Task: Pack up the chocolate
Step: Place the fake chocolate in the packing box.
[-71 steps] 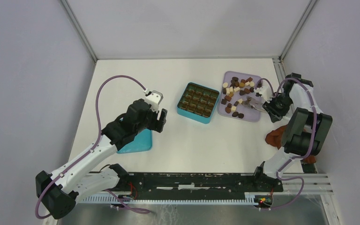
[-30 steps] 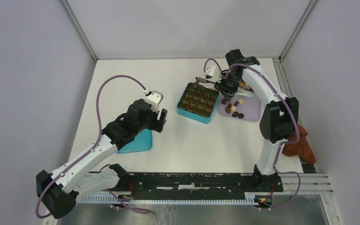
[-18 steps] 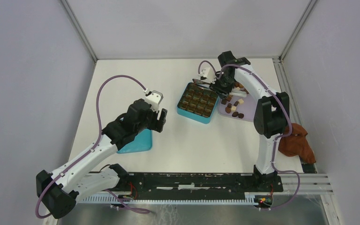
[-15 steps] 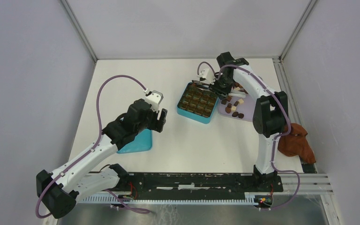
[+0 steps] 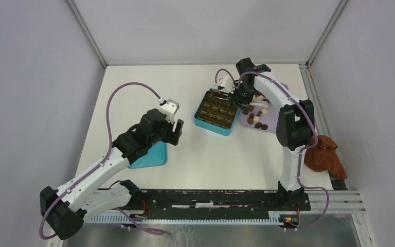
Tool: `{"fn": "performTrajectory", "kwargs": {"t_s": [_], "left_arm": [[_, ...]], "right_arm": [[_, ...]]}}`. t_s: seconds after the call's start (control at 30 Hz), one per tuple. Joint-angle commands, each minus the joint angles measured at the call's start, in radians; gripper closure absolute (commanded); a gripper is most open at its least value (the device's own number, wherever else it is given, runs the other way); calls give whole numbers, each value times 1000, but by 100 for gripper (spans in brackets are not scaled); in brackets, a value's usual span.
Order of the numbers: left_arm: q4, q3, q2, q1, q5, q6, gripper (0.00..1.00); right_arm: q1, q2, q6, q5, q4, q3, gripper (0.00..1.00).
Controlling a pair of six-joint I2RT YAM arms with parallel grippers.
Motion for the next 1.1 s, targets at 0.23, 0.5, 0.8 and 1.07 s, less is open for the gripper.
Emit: {"fn": "performTrajectory", "kwargs": {"t_s": [0.23, 0.5, 0.8, 1.07], "left_arm": [[15, 6, -8, 4, -15, 54, 19], [15, 6, -11, 4, -15, 54, 19], [16, 6, -19, 4, -15, 51, 19], [148, 19, -96, 8, 169, -120, 10]], "right_arm": [[9, 3, 16, 19, 23, 45, 55], [10, 1, 18, 17, 20, 52, 51], [4, -41, 31, -43, 4, 70, 55], [-80, -259, 53, -200, 22, -109, 56]]}}
